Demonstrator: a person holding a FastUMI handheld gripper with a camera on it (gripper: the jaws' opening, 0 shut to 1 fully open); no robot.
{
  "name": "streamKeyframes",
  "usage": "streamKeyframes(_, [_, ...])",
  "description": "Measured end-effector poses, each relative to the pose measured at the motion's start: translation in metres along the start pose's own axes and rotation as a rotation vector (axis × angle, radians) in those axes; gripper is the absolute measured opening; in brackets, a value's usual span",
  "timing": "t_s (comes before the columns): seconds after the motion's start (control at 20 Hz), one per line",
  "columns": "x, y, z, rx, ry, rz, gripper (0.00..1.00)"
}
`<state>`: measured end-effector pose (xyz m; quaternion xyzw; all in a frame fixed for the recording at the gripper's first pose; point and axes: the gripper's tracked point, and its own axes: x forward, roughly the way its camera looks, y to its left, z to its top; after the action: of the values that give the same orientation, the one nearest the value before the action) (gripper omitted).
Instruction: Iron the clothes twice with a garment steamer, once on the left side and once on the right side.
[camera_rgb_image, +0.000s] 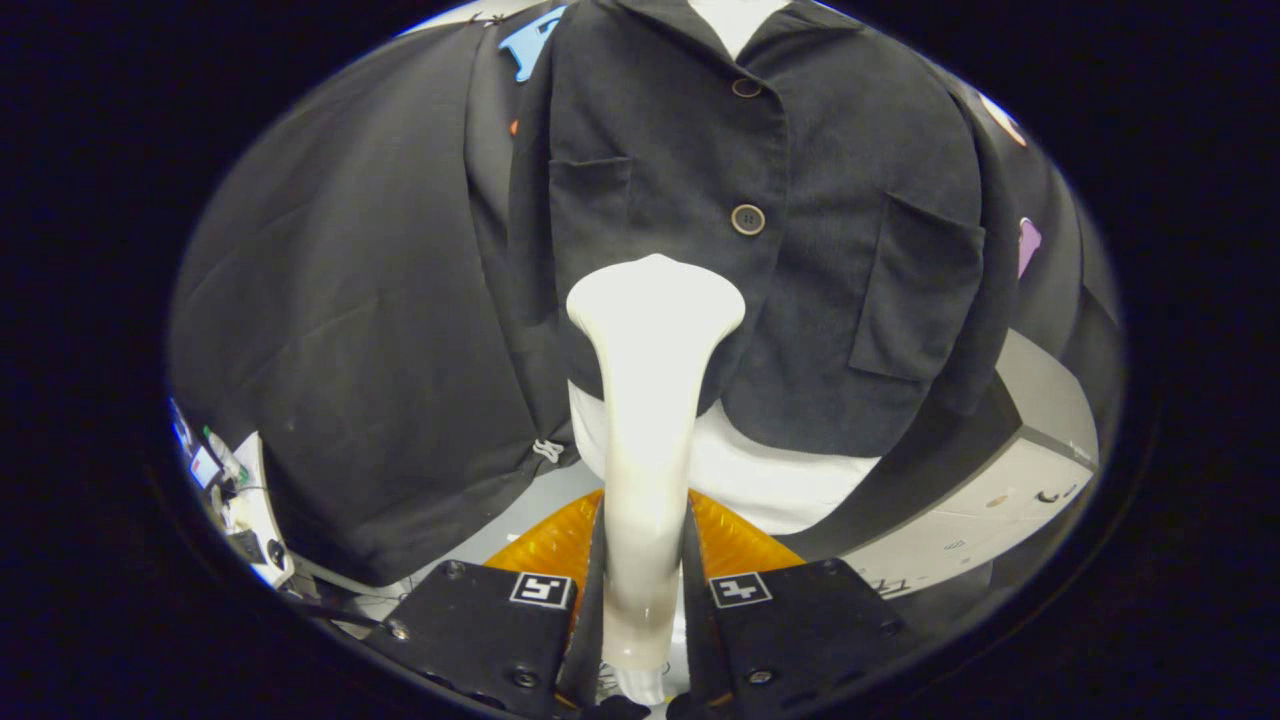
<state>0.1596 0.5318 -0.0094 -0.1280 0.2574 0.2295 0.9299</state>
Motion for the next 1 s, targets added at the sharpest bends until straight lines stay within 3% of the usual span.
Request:
streamKeyframes(0.6, [-0.043,-0.065,-0.042,0.076,0.02,-0.017,0.37])
streamKeyframes(1.0, [-0.128,-0.162,-0.101,0.144,0.006,-0.061,0.37])
